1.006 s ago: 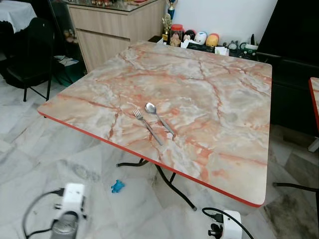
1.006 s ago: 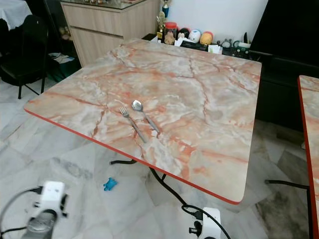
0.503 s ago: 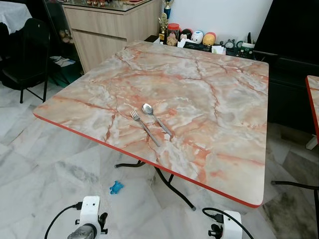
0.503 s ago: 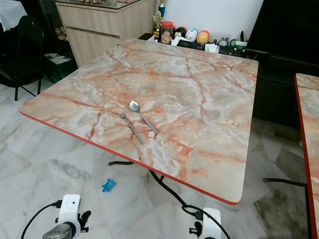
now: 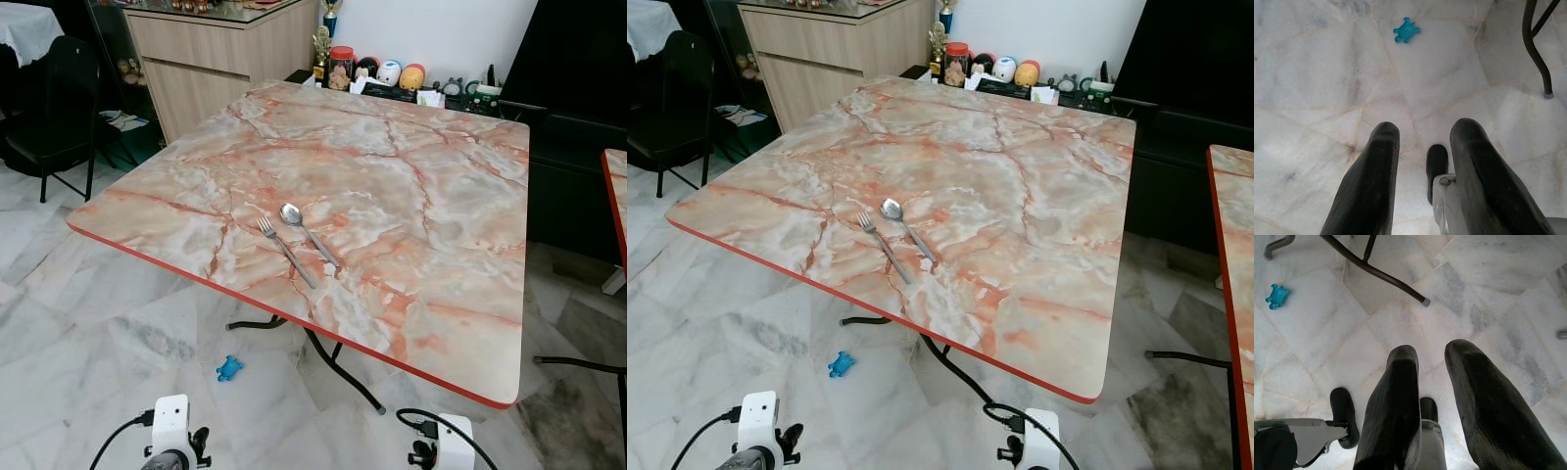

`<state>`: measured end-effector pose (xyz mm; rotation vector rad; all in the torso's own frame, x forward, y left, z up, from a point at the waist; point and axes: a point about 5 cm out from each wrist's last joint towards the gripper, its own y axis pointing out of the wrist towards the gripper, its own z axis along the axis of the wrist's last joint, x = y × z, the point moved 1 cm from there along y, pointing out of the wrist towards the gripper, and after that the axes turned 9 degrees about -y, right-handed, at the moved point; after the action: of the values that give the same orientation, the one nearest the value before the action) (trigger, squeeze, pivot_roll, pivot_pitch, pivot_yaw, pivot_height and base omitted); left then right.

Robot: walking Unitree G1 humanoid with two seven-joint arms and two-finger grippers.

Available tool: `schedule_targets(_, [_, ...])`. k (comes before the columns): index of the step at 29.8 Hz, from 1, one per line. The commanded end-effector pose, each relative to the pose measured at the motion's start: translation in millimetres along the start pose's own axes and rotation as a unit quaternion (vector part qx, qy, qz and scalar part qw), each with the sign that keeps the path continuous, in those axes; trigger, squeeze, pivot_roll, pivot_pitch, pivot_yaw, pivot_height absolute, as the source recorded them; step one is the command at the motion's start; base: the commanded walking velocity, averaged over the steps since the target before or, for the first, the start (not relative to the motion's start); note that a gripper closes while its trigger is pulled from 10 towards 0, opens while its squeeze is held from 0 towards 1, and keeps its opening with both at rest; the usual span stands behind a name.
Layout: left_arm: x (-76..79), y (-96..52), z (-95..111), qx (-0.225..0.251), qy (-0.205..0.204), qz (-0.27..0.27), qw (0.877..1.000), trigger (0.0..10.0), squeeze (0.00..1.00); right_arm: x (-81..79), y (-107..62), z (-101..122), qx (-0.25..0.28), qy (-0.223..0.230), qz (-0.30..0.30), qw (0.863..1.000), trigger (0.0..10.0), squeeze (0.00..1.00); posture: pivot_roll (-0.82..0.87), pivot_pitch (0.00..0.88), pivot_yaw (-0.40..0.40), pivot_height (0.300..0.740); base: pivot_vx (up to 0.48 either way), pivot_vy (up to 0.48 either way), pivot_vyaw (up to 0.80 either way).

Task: Setting the table

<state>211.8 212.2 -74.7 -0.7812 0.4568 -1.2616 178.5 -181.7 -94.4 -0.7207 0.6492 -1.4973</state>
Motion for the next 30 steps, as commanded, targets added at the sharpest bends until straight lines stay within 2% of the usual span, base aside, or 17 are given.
schedule_targets(1, [-5.5,-1.8,-6.8,-0.01,-0.008,0.006,1.0,10.0,0.0,-0.5,0.2,-0.3,-0.004,0.004,0.001,1.0,10.0,0.0,0.06,0.0,-0.004,0.736,0.0,0.3,0.0])
schedule_targets(30, [-4.9,-2.8,-11.9,-0.017,0.002,0.001,1.0,10.0,0.0,-1.3,0.2,-0.1,-0.003,0.004,0.002,1.0,10.0,0.0,0.07,0.0,-0.002,0.736,0.0,0.306,0.0])
